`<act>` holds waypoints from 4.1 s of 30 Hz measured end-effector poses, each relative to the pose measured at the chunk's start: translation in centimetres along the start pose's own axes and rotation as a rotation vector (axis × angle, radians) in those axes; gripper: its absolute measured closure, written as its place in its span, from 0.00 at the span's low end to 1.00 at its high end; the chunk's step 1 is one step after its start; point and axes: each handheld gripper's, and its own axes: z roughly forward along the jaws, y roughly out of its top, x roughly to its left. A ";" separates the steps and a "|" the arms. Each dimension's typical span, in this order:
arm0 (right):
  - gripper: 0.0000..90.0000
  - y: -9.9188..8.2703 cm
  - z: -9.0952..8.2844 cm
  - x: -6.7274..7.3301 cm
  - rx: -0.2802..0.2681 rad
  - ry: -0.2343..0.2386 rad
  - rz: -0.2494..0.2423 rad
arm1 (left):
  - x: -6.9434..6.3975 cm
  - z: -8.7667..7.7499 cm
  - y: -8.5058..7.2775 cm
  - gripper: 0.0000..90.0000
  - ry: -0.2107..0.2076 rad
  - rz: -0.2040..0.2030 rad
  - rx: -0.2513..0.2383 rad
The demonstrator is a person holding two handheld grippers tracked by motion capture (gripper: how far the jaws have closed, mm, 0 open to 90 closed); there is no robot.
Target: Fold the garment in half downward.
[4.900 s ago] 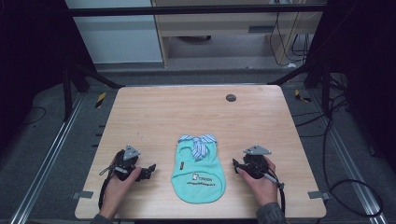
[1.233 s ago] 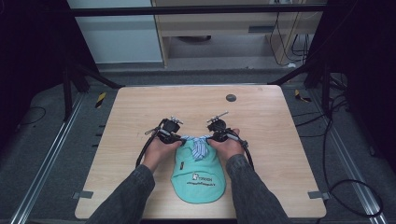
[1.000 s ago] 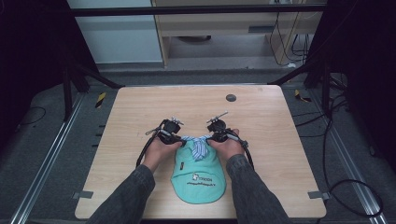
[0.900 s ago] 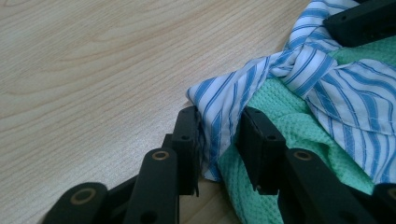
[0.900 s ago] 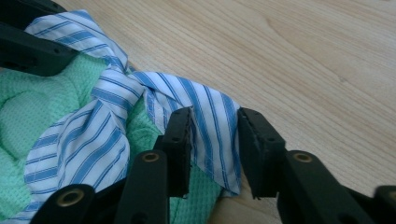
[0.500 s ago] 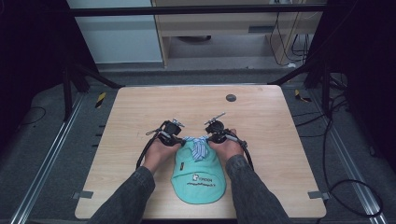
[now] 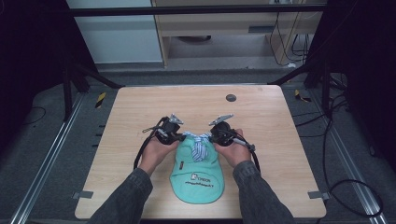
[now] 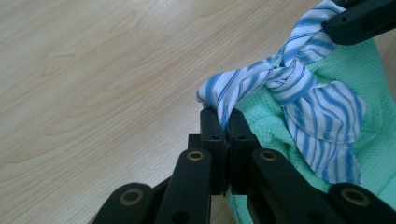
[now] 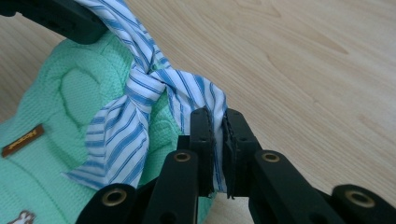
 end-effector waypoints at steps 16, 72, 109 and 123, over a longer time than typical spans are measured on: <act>0.93 -0.4 -1.8 -0.7 -0.055 -0.022 -0.053 | -0.7 -0.9 1.7 0.98 -0.009 0.061 -0.036; 0.94 3.3 -5.1 -0.8 -0.087 -0.058 -0.199 | -0.4 -4.6 4.6 0.98 0.010 0.142 -0.069; 0.93 4.7 -5.8 -1.0 -0.091 -0.081 -0.228 | -0.3 -5.3 5.6 0.97 0.048 0.173 -0.086; 0.93 3.5 -4.8 -0.7 -0.084 -0.076 -0.221 | -0.4 -4.1 4.9 0.97 0.064 0.179 -0.082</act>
